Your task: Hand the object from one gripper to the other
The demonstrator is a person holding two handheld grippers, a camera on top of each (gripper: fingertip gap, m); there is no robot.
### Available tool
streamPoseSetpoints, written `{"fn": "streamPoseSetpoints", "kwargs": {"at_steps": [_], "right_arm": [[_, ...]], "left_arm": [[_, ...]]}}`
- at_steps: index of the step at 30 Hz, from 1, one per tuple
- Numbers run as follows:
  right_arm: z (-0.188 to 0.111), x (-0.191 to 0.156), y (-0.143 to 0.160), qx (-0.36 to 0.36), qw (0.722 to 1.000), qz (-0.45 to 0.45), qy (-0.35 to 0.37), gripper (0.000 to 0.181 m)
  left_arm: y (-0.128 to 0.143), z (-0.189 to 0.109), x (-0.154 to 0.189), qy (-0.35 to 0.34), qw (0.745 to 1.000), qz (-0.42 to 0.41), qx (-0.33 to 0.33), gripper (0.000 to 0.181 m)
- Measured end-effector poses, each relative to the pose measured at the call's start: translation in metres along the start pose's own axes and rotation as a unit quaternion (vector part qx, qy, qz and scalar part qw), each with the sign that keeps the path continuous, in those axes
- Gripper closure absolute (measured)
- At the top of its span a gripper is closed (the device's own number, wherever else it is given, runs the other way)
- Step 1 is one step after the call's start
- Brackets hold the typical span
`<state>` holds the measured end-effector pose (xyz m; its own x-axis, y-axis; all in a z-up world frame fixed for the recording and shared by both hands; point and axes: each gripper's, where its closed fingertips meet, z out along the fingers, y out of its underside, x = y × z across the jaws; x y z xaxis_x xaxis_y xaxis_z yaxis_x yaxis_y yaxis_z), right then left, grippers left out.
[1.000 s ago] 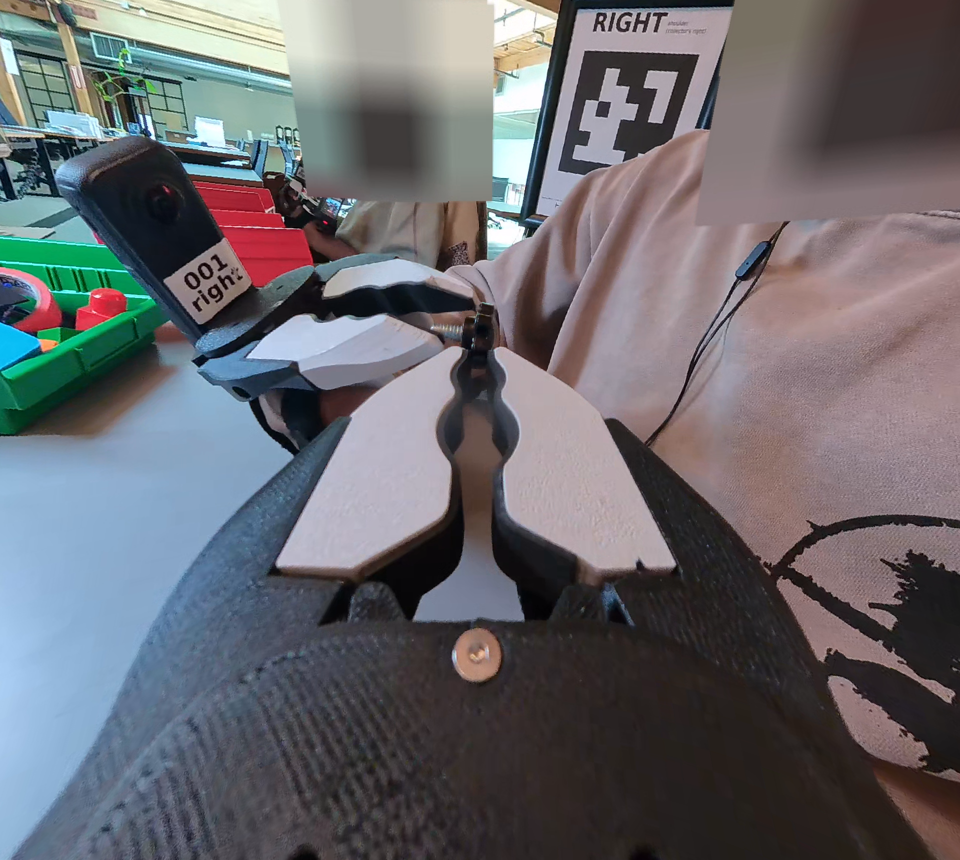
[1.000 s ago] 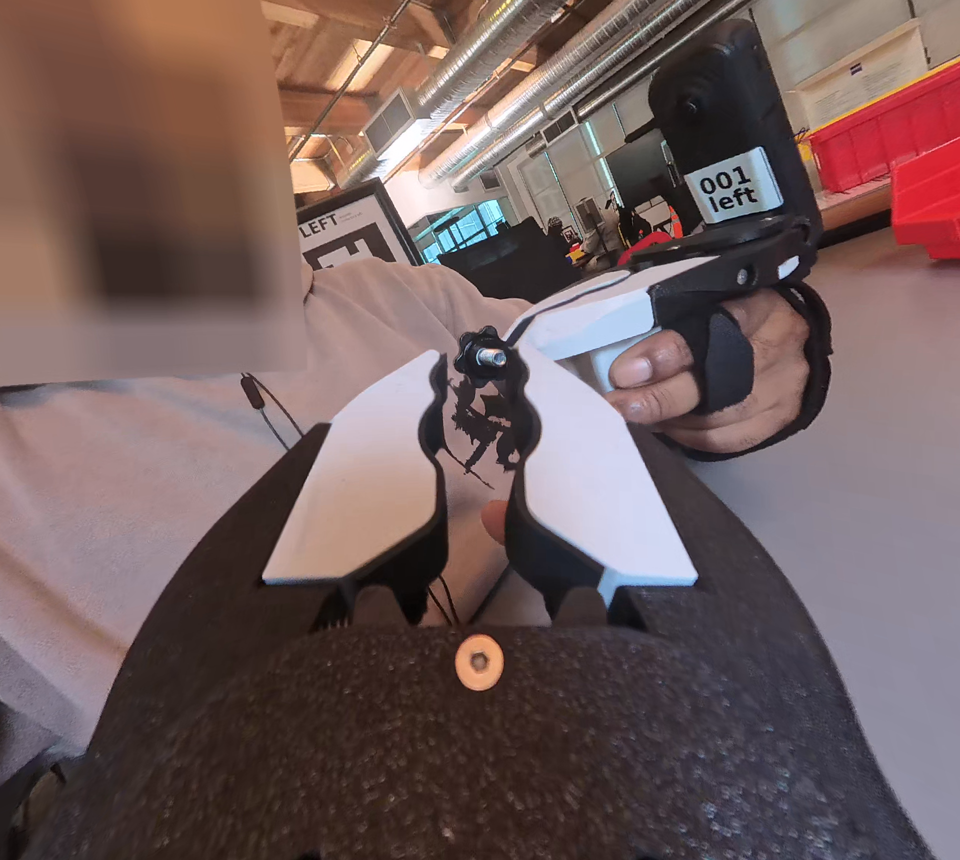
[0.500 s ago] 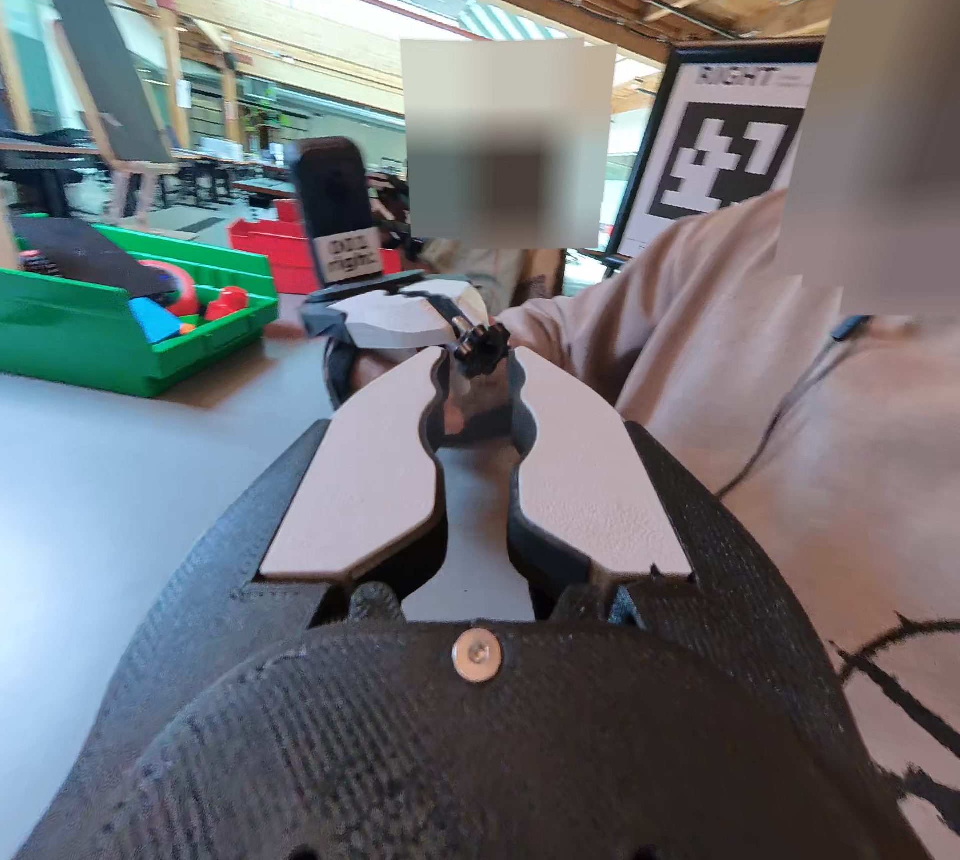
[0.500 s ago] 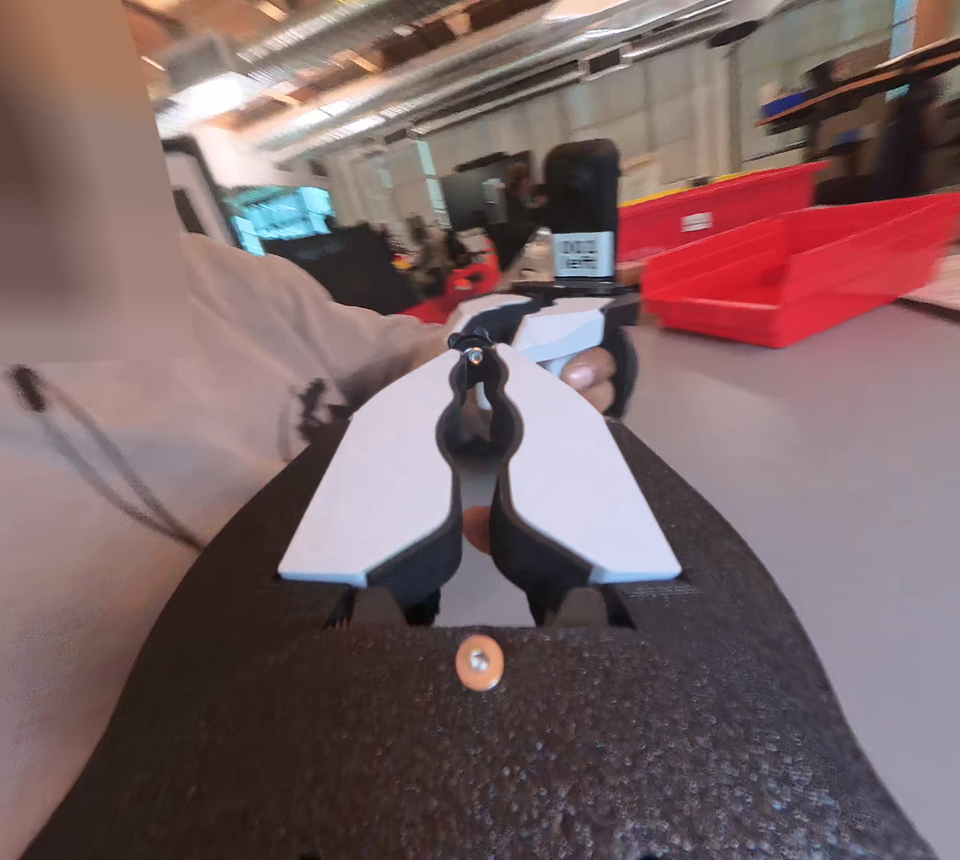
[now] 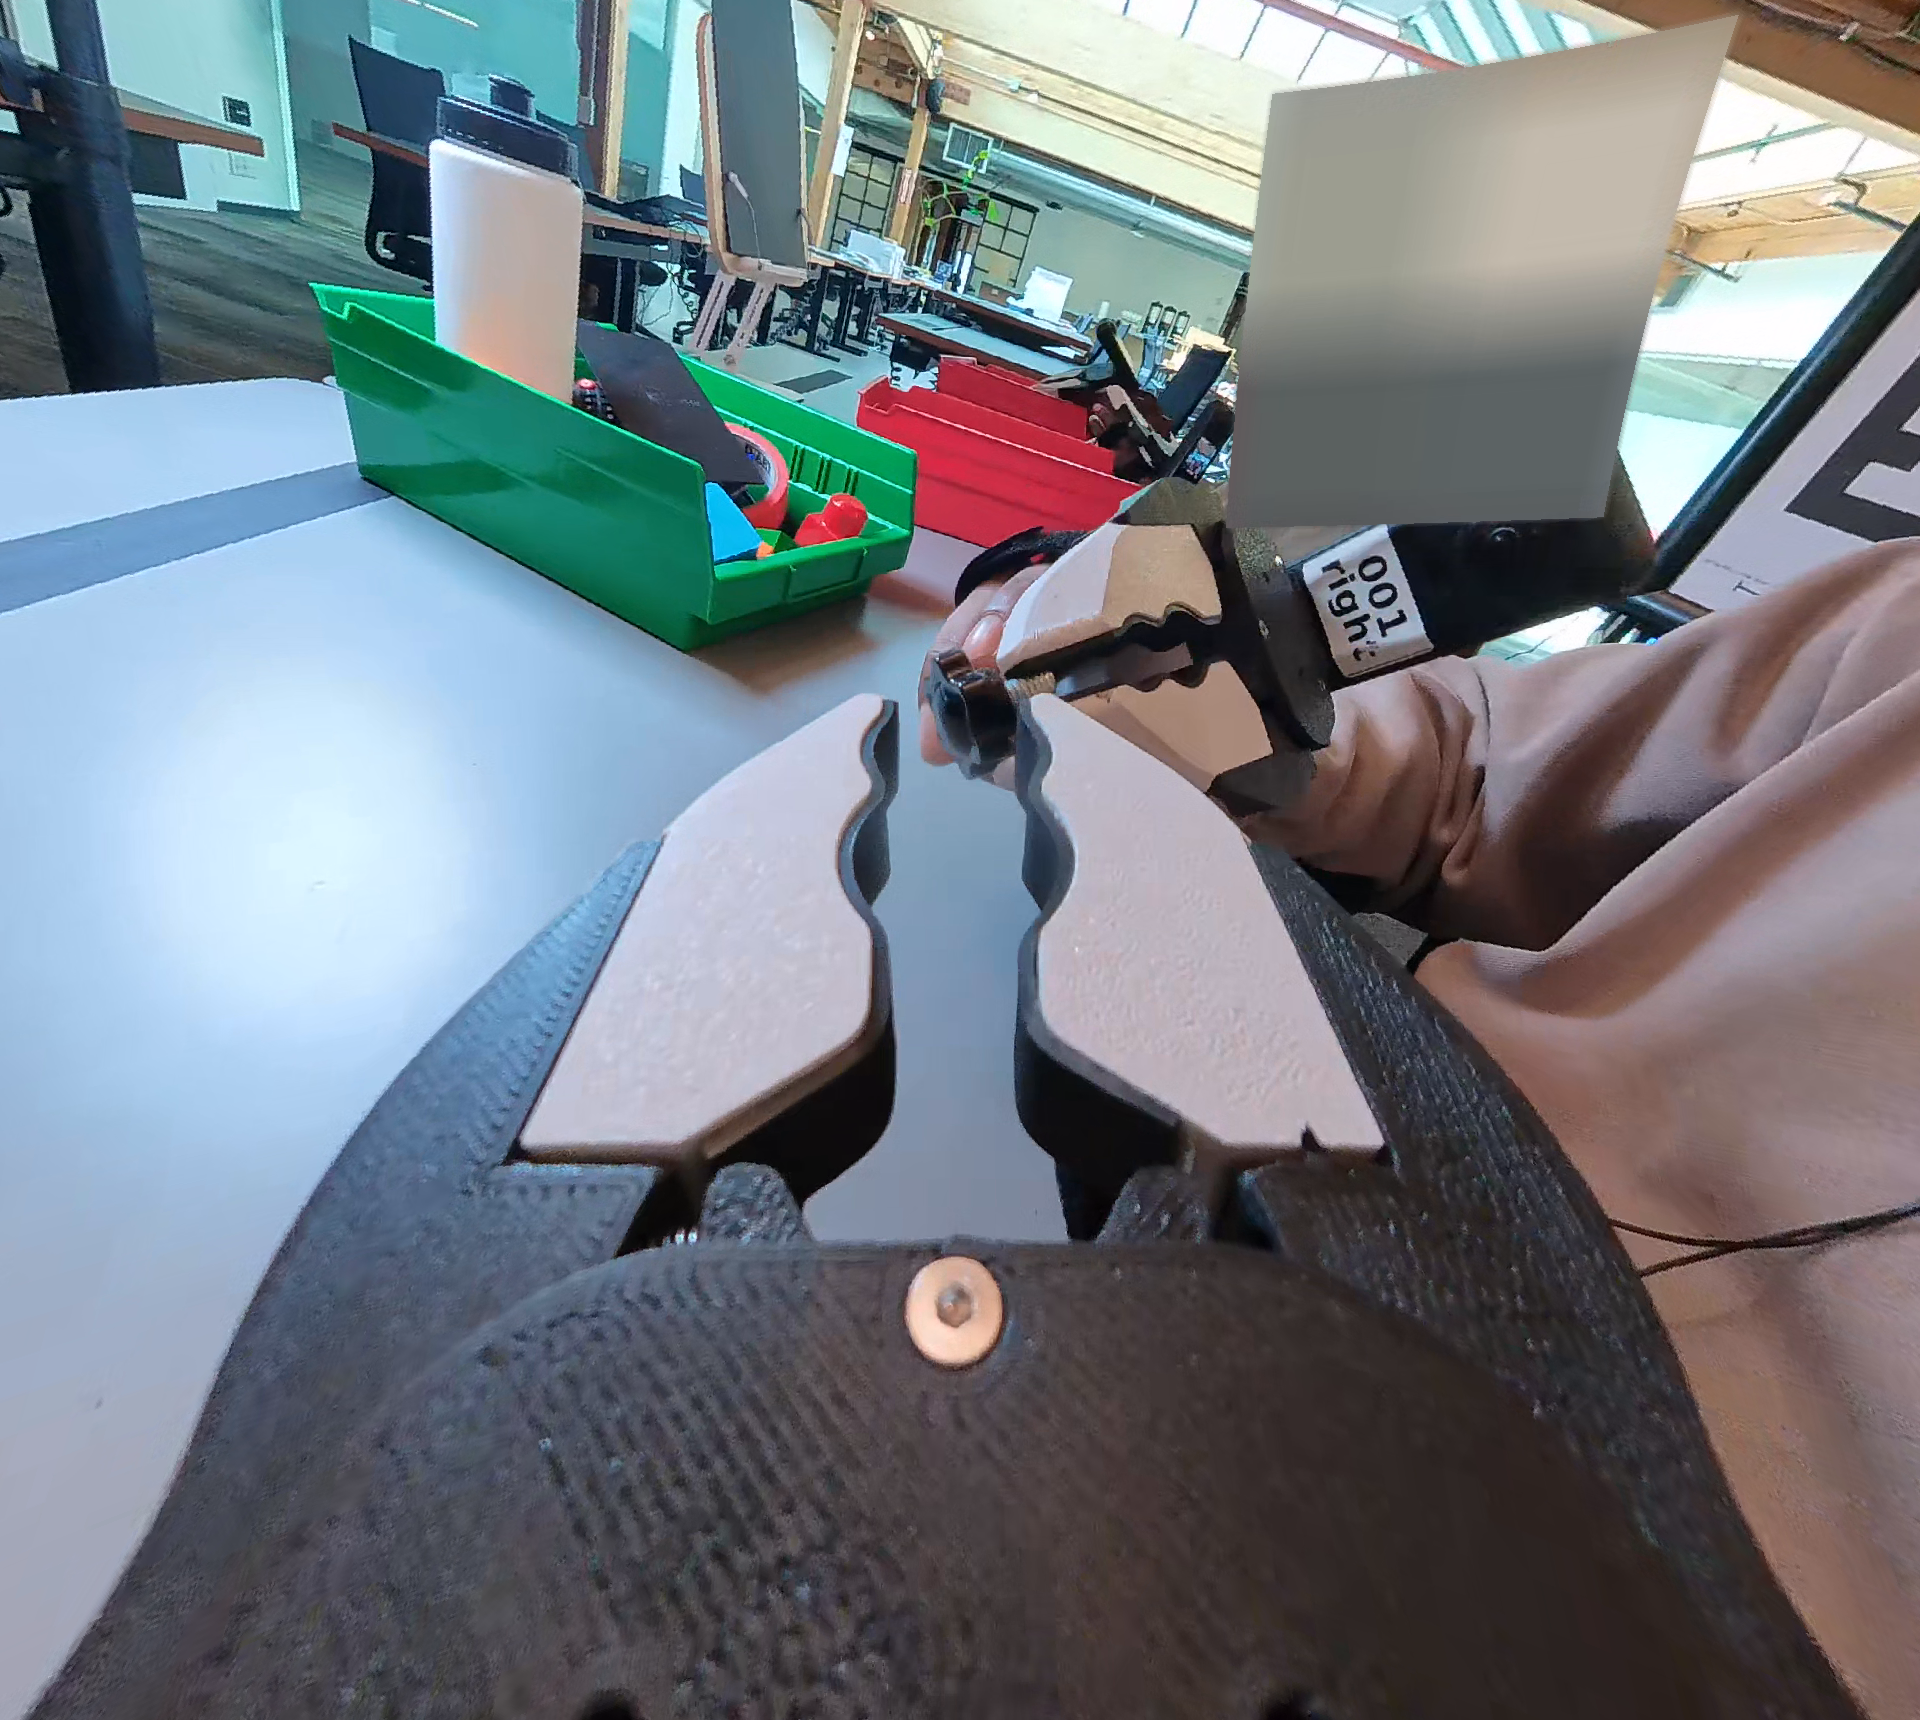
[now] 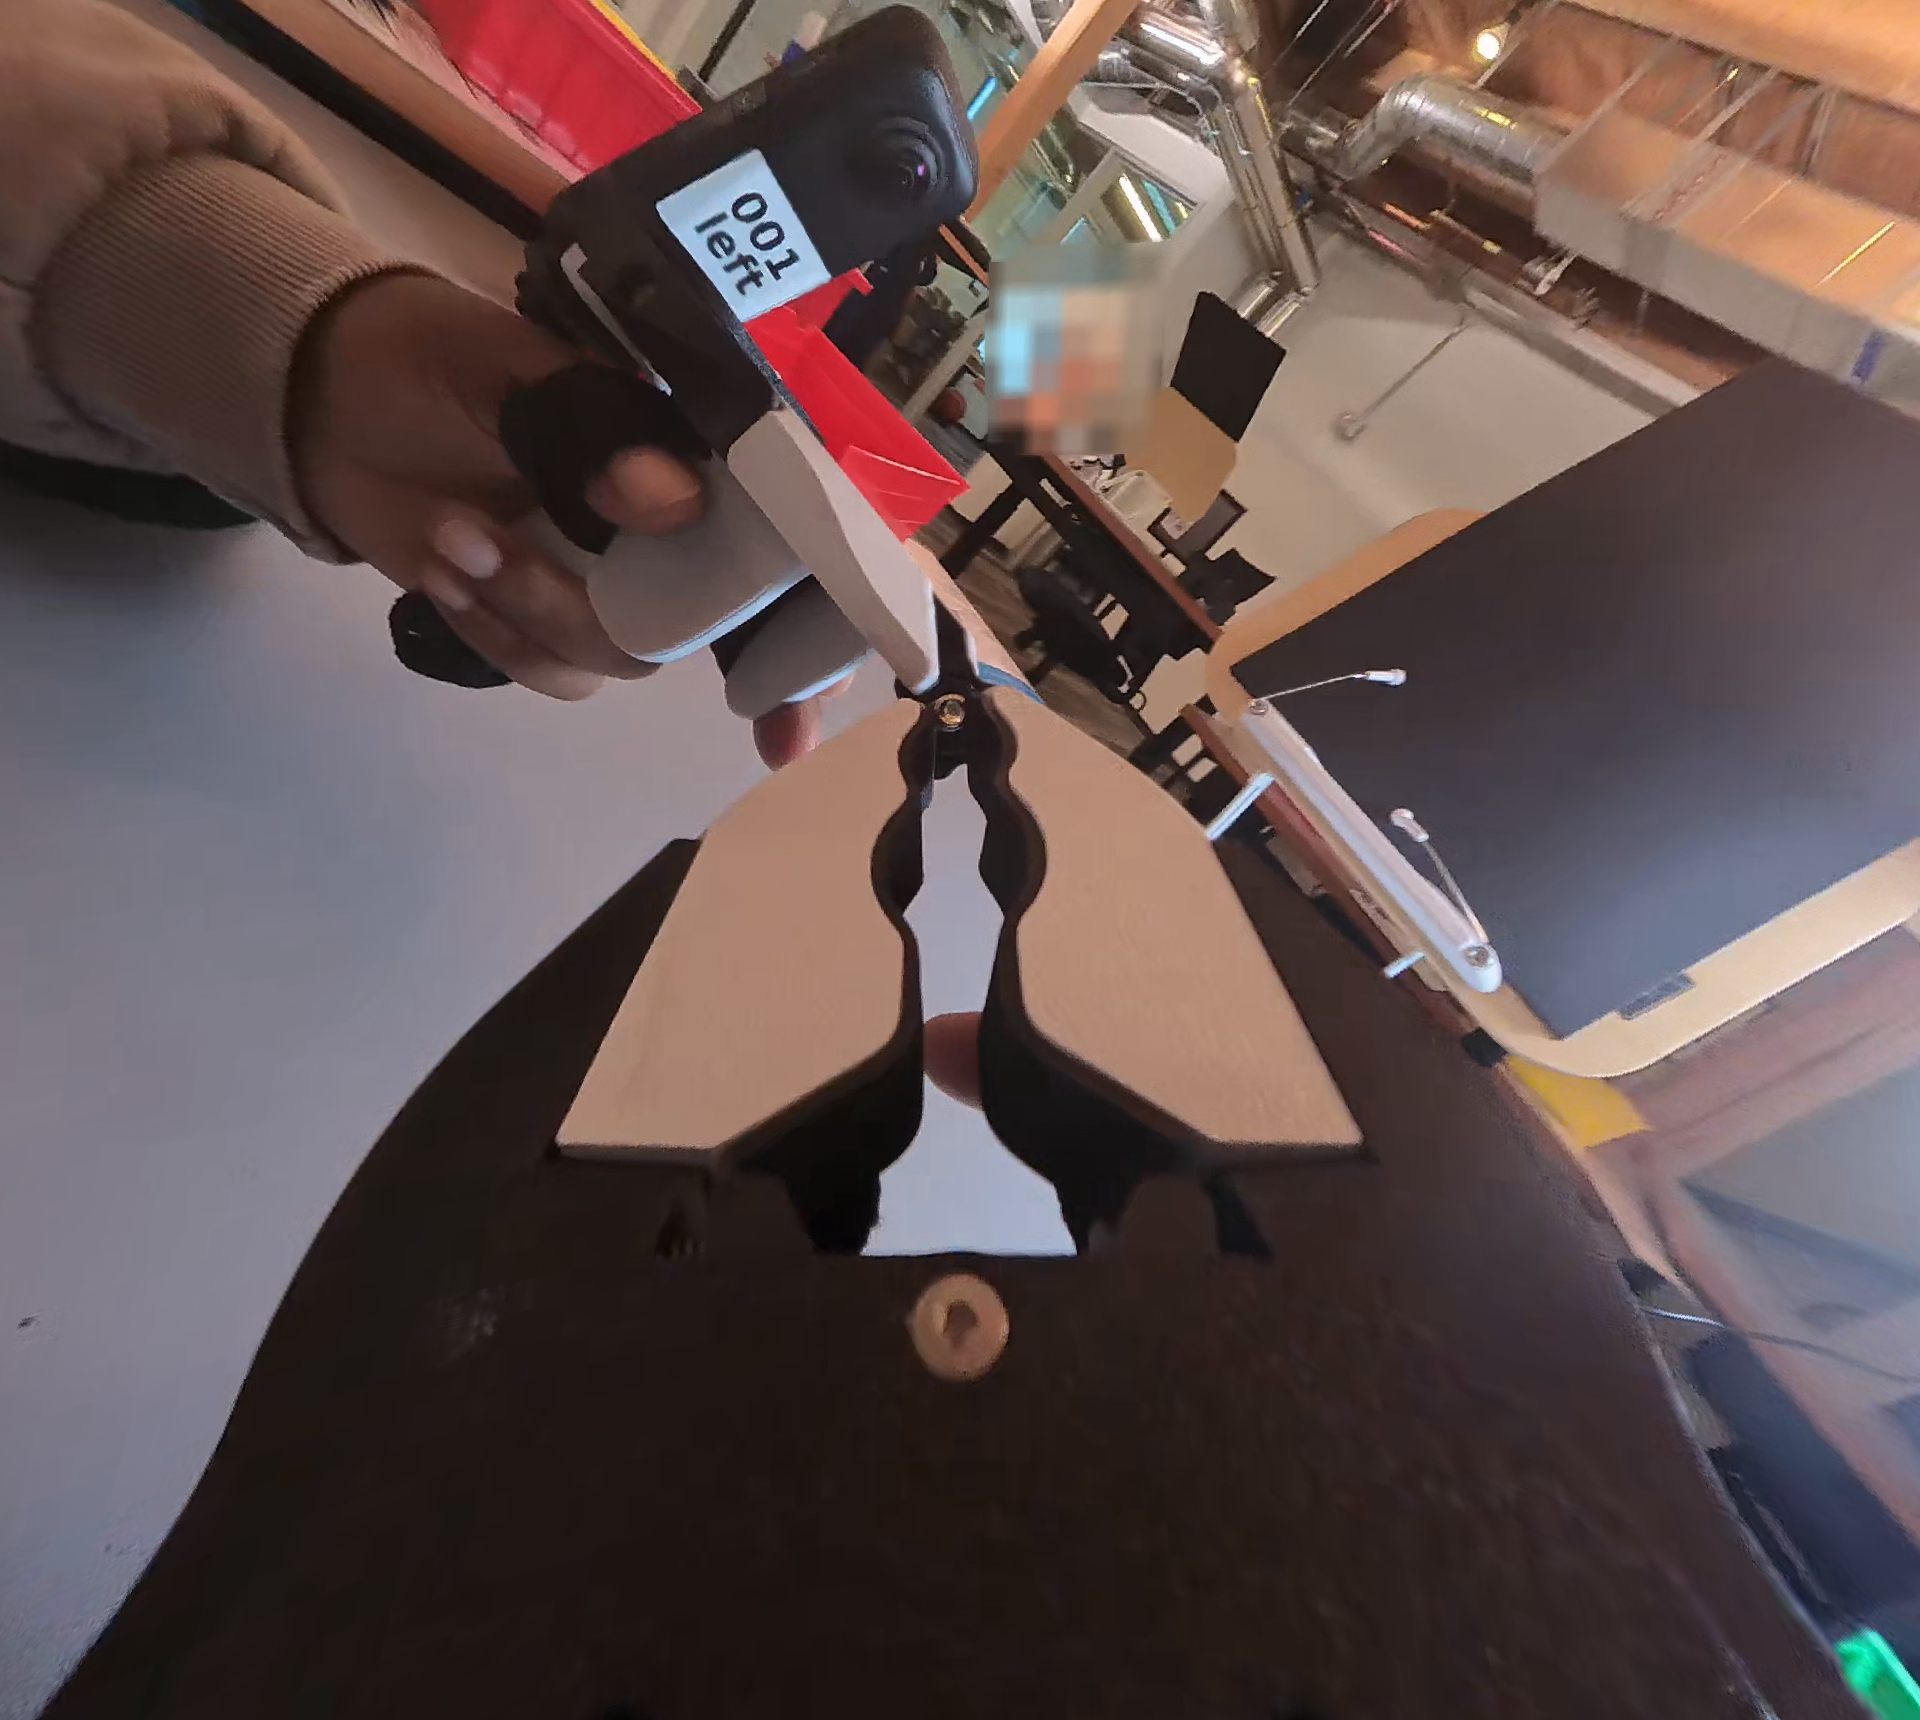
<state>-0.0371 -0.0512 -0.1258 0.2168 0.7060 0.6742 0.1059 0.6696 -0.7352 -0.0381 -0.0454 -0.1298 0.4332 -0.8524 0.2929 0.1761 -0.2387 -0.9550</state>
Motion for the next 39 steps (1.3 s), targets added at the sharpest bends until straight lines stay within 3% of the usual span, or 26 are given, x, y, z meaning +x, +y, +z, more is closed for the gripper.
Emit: {"fn": "streamPoseSetpoints", "kwargs": {"at_steps": [10, 14, 16, 18, 21, 27, 31, 39], "right_arm": [[-0.002, -0.002, -0.007, 0.004, 0.997, -0.068, 0.022, 0.175], [-0.003, -0.003, -0.009, 0.018, 1.000, -0.015, 0.002, 0.174], [-0.004, -0.004, -0.012, 0.035, 0.997, 0.060, -0.036, 0.160], [-0.006, -0.005, -0.017, 0.061, 0.977, 0.179, -0.097, 0.146], [-0.012, -0.007, -0.024, 0.091, 0.911, 0.348, -0.201, 0.146], [-0.019, -0.015, -0.034, 0.129, 0.814, 0.482, -0.296, 0.158], [-0.019, -0.023, -0.036, 0.129, 0.801, 0.492, -0.315, 0.163], [-0.018, -0.023, -0.037, 0.129, 0.821, 0.469, -0.301, 0.170]], "left_arm": [[0.000, -0.001, 0.008, 0.016, 0.999, 0.034, -0.020, 0.168], [-0.002, -0.002, 0.011, 0.019, 0.999, 0.038, -0.024, 0.169], [-0.005, -0.004, 0.013, 0.033, 0.999, 0.031, -0.016, 0.169], [-0.012, -0.008, 0.020, 0.073, 0.997, 0.023, 0.003, 0.169], [-0.015, -0.013, 0.032, 0.131, 0.991, 0.018, 0.018, 0.170], [-0.006, -0.012, 0.050, 0.189, 0.982, 0.022, 0.008, 0.170], [-0.002, -0.010, 0.056, 0.203, 0.979, 0.024, 0.001, 0.170], [-0.004, -0.010, 0.054, 0.197, 0.980, 0.024, 0.008, 0.169]]}}
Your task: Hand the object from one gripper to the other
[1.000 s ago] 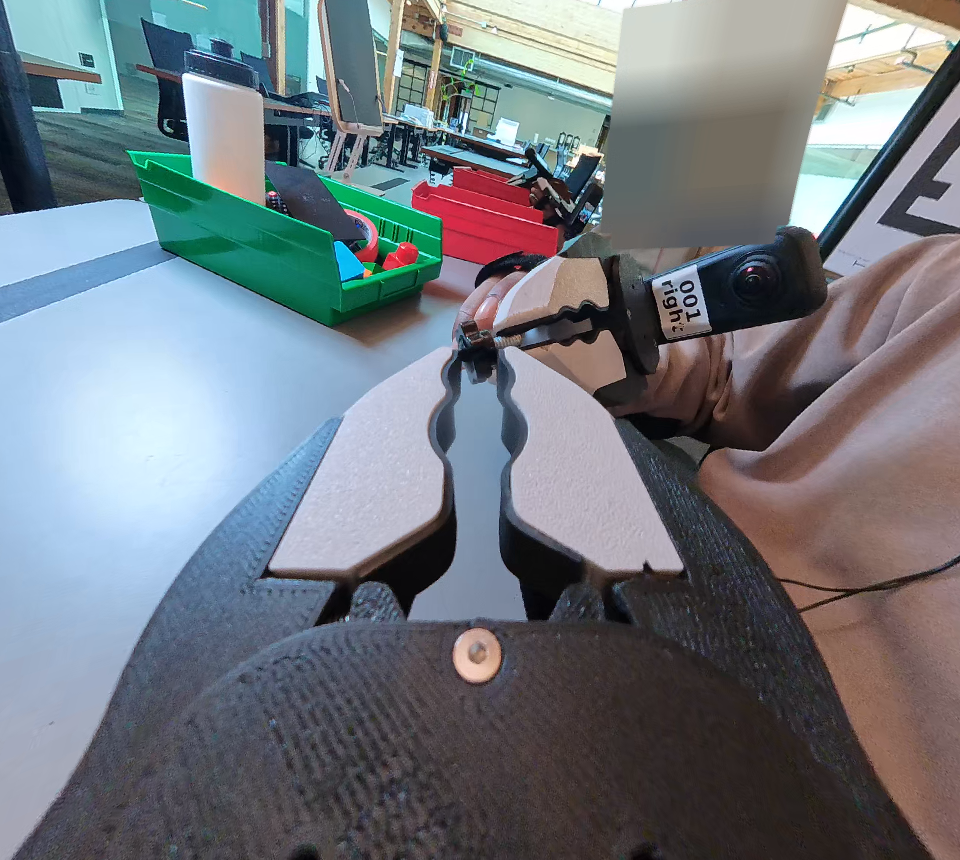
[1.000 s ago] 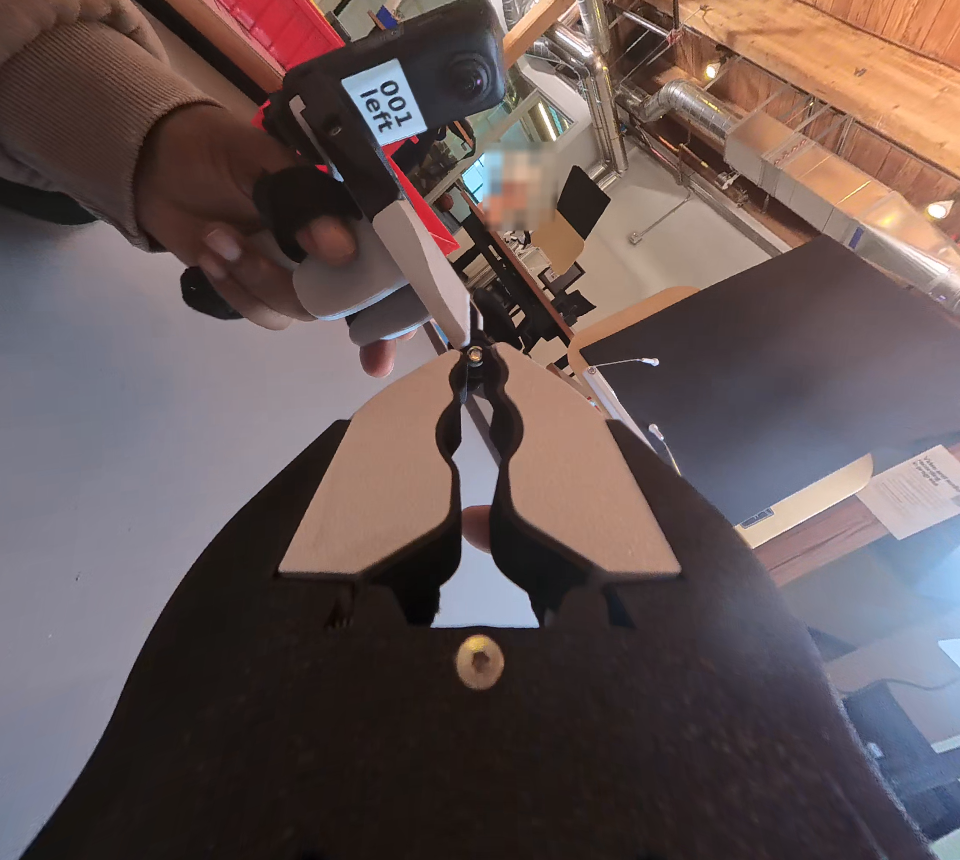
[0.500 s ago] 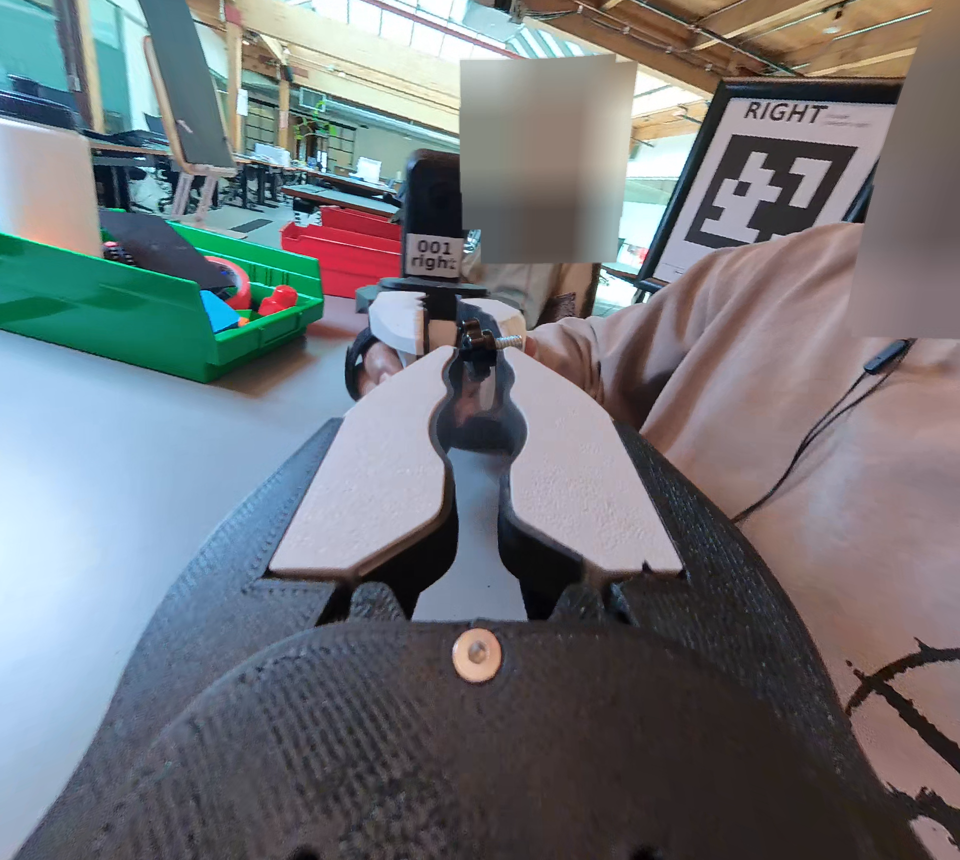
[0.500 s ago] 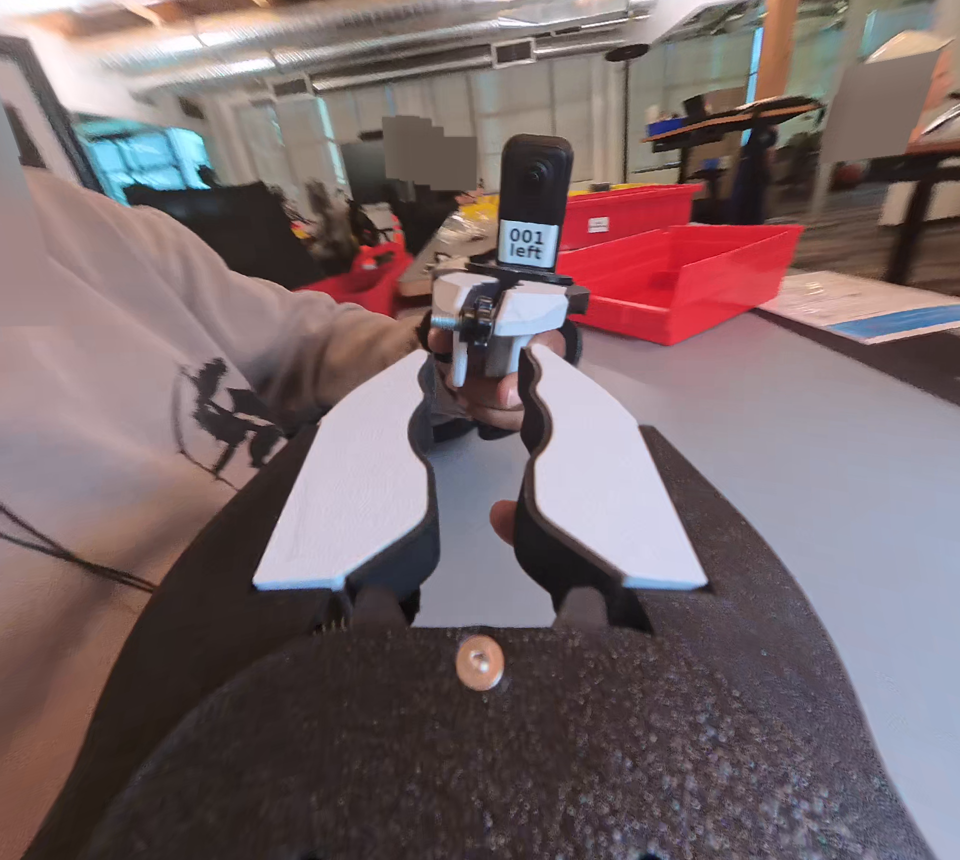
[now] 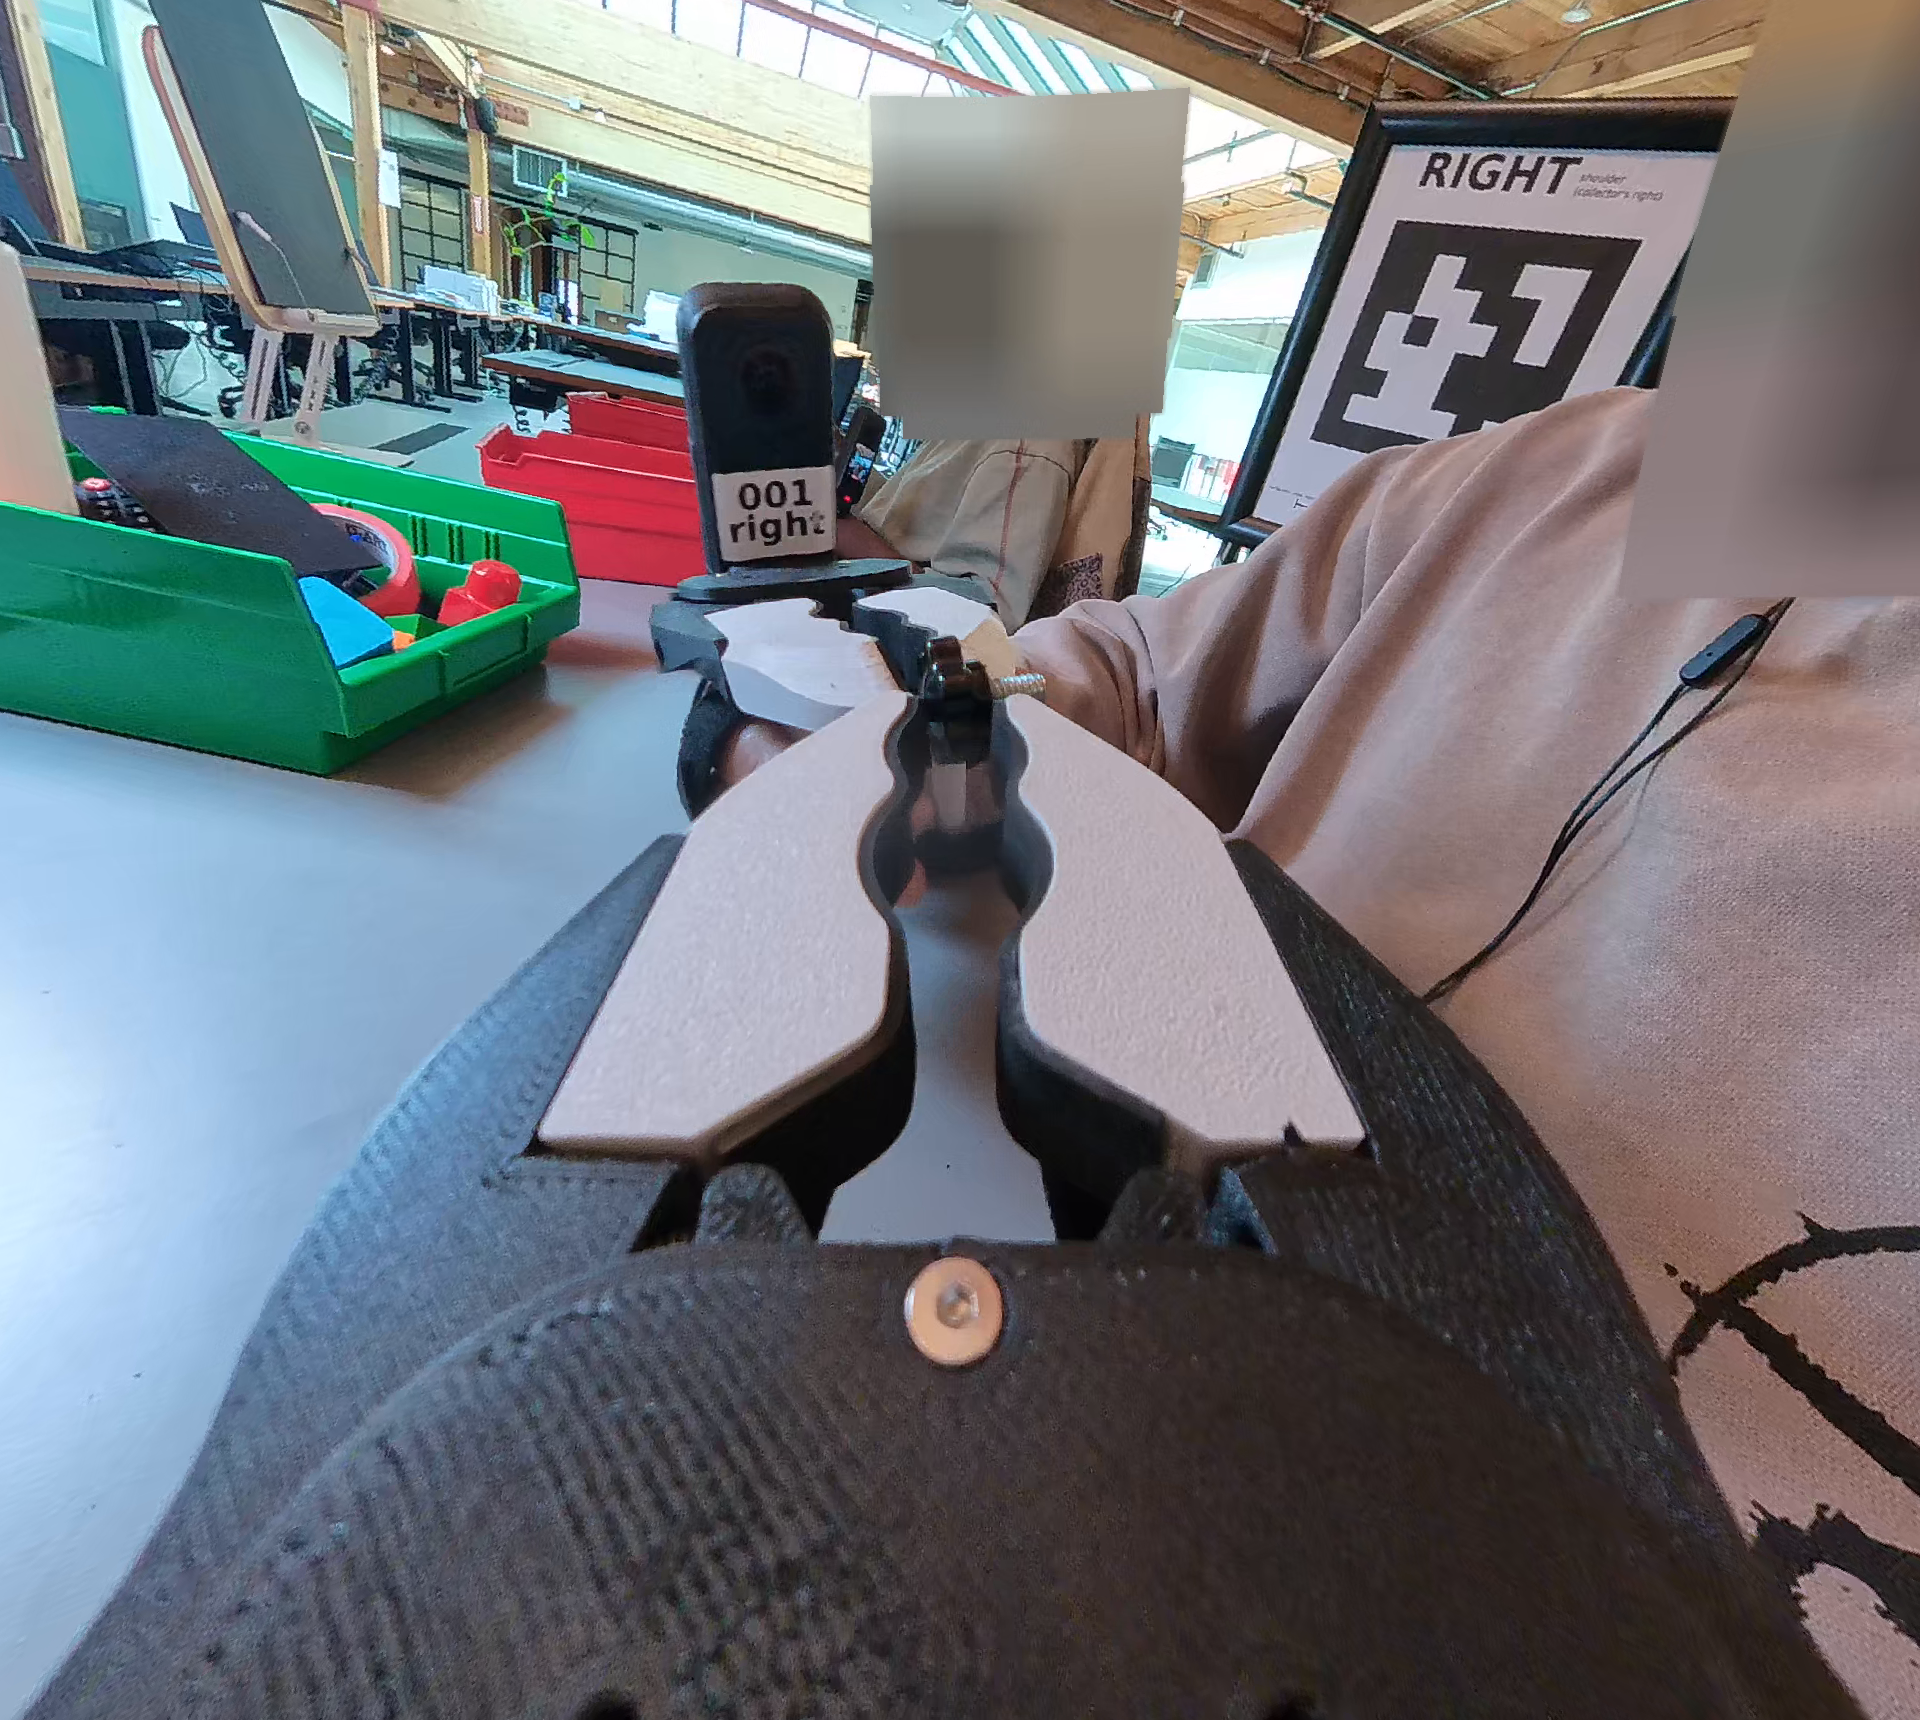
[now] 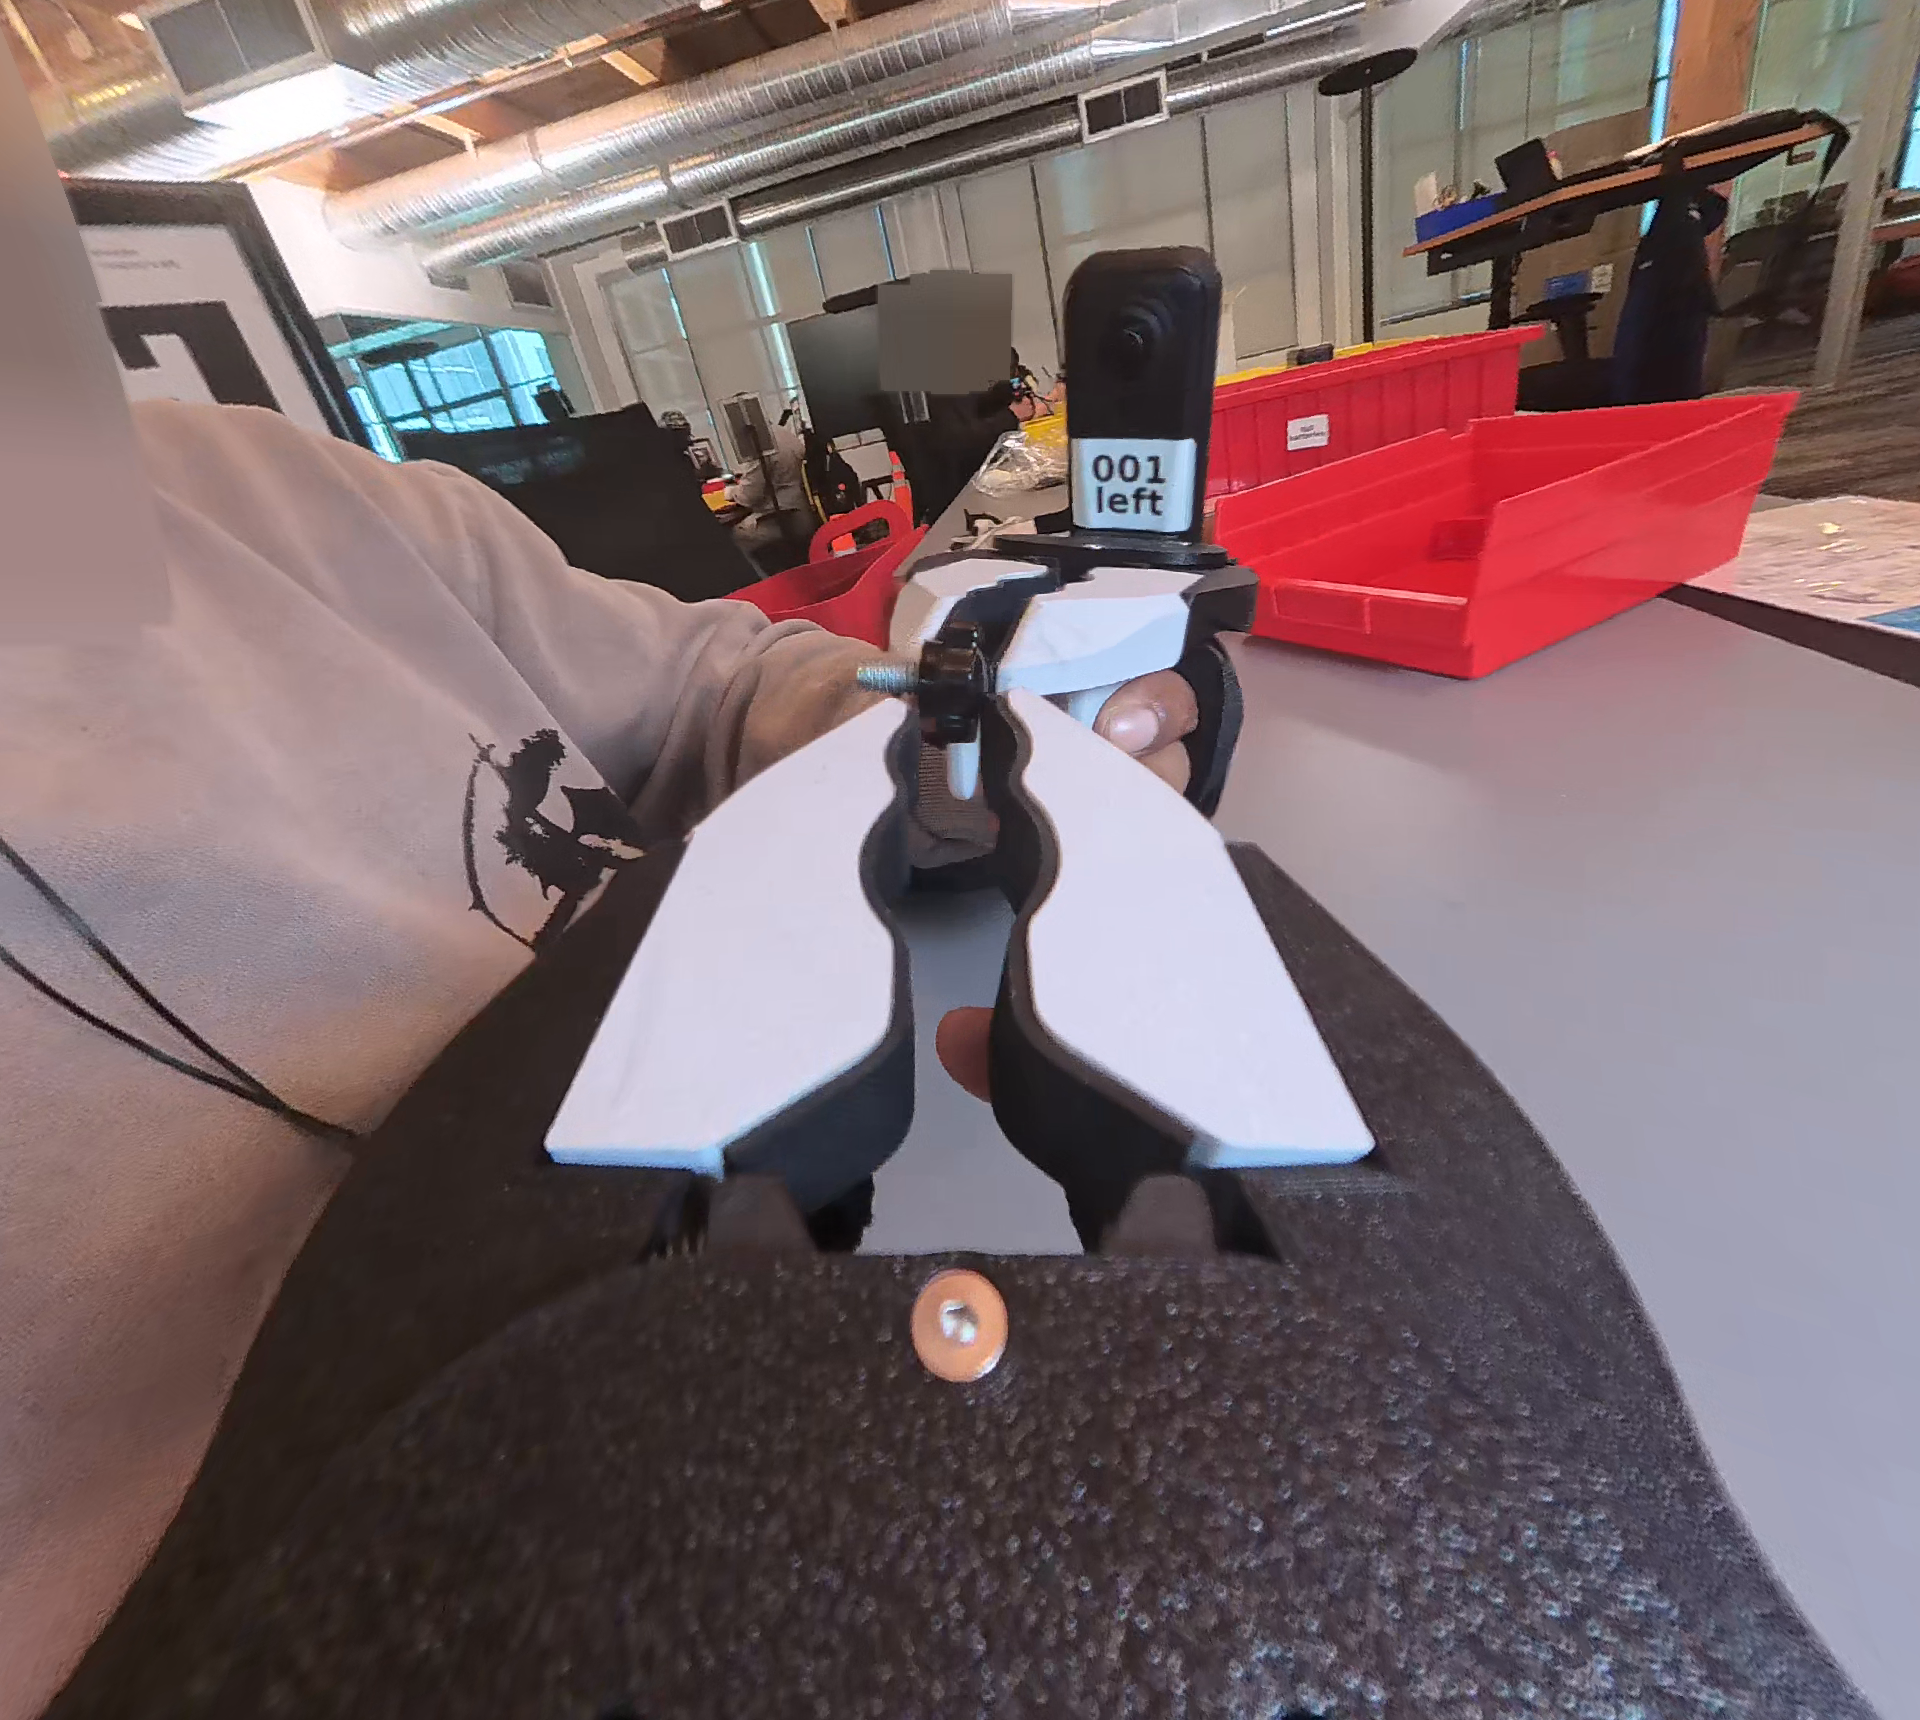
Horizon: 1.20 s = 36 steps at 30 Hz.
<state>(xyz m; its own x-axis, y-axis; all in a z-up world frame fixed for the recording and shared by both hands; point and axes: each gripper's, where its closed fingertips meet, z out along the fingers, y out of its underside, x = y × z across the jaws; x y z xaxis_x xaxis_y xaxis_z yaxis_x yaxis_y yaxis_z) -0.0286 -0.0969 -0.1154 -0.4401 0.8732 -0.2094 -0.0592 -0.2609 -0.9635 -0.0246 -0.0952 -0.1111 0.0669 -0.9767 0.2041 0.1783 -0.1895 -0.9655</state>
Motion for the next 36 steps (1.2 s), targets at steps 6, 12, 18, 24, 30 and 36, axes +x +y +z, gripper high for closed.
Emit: {"fn": "streamPoseSetpoints", "kwargs": {"at_steps": [6, 12, 18, 24, 30, 36], "right_arm": [[-0.010, 0.024, -0.008, -0.010, 0.986, -0.114, 0.117, 0.171], [-0.018, 0.039, -0.007, -0.094, 0.883, -0.389, 0.245, 0.170], [-0.013, 0.033, -0.003, -0.120, 0.838, -0.471, 0.249, 0.171], [-0.012, 0.032, -0.001, -0.119, 0.859, -0.439, 0.235, 0.170], [-0.010, 0.027, -0.004, -0.068, 0.976, -0.155, 0.141, 0.135], [-0.003, 0.024, 0.000, -0.038, 0.995, -0.003, 0.090, 0.135]], "left_arm": [[-0.005, -0.008, -0.023, -0.068, 0.997, -0.023, 0.018, 0.164], [0.005, -0.003, -0.031, -0.068, 0.988, -0.141, 0.014, 0.164], [0.016, 0.003, -0.029, -0.070, 0.989, -0.130, -0.020, 0.174], [0.019, 0.001, -0.029, -0.089, 0.993, -0.063, -0.048, 0.175], [0.012, -0.007, -0.036, -0.157, 0.980, 0.101, -0.066, 0.175], [0.019, -0.007, -0.039, -0.206, 0.932, 0.273, -0.118, 0.175]]}}
